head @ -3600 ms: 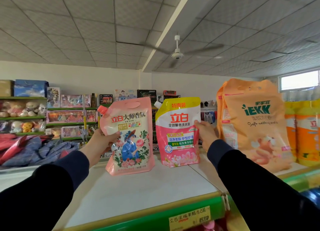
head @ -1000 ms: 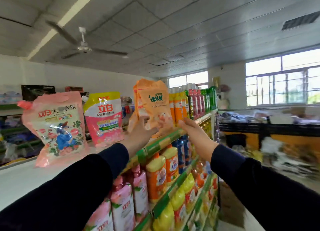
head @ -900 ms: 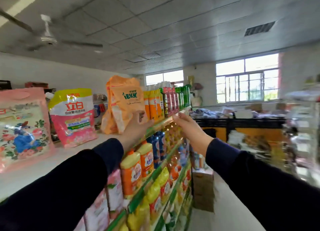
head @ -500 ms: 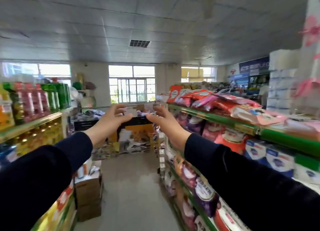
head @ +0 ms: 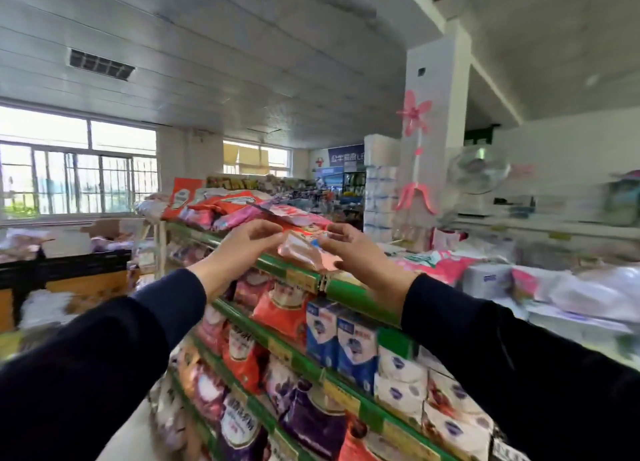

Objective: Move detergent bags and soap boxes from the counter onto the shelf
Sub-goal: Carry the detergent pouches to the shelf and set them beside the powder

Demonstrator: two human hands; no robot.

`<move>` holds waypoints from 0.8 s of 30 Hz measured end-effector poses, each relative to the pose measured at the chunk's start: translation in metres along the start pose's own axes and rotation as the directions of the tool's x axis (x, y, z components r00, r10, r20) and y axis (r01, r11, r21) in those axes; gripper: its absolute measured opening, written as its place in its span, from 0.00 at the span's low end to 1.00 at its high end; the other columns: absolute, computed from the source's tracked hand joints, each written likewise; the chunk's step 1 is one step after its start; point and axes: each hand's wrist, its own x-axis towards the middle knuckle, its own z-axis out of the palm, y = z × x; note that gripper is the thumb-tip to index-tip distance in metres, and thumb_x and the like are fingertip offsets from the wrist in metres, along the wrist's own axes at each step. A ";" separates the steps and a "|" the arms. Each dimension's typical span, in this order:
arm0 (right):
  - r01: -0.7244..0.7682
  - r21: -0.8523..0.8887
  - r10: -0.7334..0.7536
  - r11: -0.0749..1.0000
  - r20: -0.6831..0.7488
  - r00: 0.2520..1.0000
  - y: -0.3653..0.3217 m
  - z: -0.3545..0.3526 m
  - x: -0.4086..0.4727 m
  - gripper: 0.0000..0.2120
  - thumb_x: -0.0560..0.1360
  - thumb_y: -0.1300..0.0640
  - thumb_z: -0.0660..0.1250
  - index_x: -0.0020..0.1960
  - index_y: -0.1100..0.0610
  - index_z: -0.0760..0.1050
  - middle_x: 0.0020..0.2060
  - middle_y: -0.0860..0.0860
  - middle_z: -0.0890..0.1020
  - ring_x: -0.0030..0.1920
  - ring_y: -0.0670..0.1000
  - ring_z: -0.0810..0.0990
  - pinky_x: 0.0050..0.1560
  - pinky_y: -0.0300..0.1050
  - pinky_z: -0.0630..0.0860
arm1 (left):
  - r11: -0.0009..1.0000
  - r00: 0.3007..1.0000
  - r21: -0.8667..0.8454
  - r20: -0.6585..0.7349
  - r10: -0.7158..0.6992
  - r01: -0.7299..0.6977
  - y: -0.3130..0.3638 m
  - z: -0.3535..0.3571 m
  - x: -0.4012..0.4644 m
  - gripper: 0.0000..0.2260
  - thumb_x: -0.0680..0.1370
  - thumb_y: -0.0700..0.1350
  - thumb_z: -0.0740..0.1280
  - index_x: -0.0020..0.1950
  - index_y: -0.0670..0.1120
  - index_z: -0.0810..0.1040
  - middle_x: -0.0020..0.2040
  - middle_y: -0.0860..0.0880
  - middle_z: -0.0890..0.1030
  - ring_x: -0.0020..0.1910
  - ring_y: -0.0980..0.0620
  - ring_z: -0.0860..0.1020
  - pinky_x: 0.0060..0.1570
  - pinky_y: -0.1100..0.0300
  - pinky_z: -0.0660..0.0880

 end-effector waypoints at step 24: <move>-0.379 -0.456 0.227 0.805 -0.354 0.907 0.020 -0.178 0.076 0.14 0.82 0.40 0.60 0.59 0.45 0.78 0.60 0.48 0.82 0.59 0.50 0.79 0.59 0.49 0.76 | 0.720 0.815 0.611 0.569 -0.109 -0.330 -0.043 0.108 0.255 0.25 0.83 0.61 0.61 0.69 0.42 0.71 0.67 0.42 0.75 0.63 0.45 0.75 0.61 0.53 0.70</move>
